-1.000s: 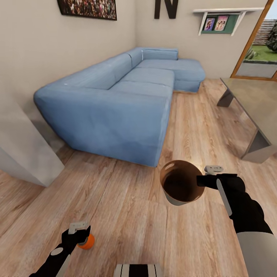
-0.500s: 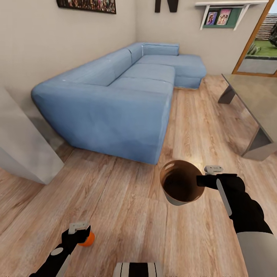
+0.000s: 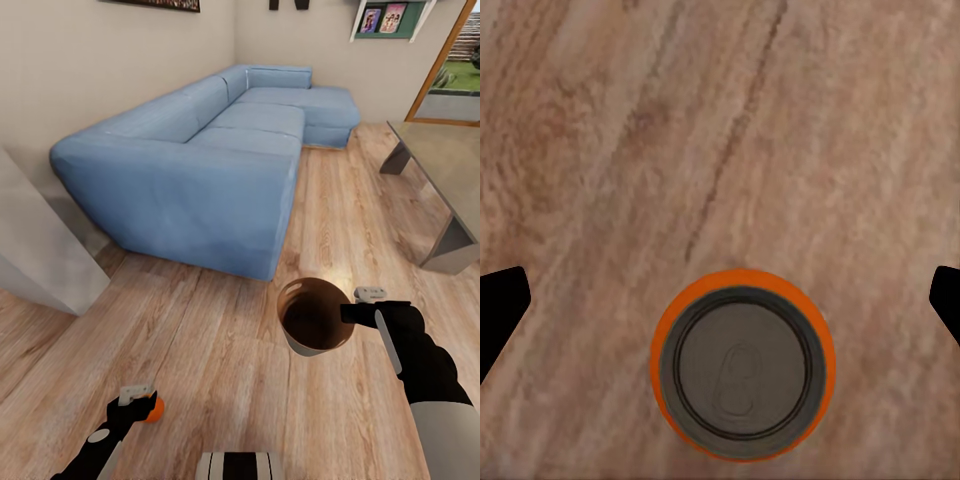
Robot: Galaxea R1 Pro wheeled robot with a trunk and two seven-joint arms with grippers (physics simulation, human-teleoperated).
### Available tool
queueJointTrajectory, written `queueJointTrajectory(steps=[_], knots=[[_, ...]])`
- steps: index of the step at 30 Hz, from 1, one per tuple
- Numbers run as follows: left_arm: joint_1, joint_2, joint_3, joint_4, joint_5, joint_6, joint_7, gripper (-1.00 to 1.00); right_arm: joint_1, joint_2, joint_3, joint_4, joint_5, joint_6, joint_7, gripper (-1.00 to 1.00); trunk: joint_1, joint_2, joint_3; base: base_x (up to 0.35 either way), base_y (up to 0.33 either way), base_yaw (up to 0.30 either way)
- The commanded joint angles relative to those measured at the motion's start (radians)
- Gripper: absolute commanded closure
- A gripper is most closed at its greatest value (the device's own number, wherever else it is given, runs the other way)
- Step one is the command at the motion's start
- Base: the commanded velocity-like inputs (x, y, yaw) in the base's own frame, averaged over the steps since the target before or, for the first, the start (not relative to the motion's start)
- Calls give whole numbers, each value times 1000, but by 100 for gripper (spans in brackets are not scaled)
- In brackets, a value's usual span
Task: Put the three can of soda from the living room inside the tash can in the kitchen.
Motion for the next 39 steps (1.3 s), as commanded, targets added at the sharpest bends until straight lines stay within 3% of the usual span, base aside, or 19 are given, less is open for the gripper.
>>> queueJointTrajectory(steps=[1,16,23,32,39], knots=[[0,0,0,0,0,0,0,-100,0,0,0,0,-16,1,3,100,0,0,-2,0,0,0],[0,0,0,0,0,0,-1,-100,0,0,0,0,-16,1,3,100,0,0,-11,0,0,0],[0,0,0,0,0,0,-1,-100,0,0,0,0,-16,1,3,100,27,-49,-33,0,0,0],[0,0,0,0,0,0,-1,-100,0,0,0,0,-16,1,3,100,27,-49,-33,0,0,0],[0,0,0,0,0,0,-1,-100,0,1,1,0,-16,1,3,100,30,-51,-60,0,0,0]])
